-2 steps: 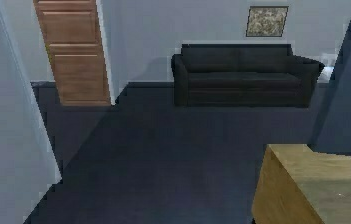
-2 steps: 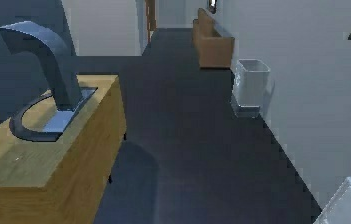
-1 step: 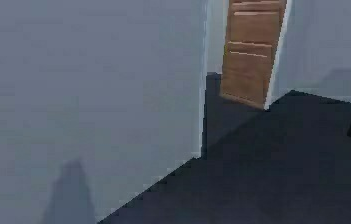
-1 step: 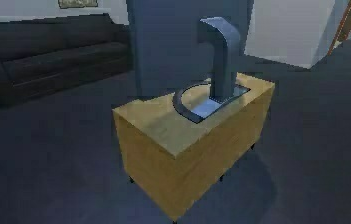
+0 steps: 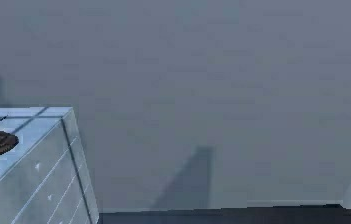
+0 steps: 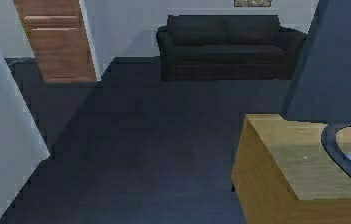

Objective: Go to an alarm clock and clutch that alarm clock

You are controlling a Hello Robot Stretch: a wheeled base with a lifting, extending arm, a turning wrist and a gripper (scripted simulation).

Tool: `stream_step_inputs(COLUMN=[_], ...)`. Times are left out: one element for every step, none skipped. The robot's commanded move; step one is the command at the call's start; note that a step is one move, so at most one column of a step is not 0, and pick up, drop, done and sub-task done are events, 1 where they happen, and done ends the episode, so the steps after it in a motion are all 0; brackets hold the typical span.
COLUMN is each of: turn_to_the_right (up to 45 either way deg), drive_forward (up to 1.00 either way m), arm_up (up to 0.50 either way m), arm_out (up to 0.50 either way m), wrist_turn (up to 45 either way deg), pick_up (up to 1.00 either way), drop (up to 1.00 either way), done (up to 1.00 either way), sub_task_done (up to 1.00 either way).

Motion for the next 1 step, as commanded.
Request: stream_step_inputs(turn_to_the_right=[0.0], drive_forward=[0.2], arm_up=[0.0], arm_out=[0.0], wrist_turn=[0.0], pick_up=[0.0], drop=[0.0], done=[0.0], sub_task_done=[0.0])
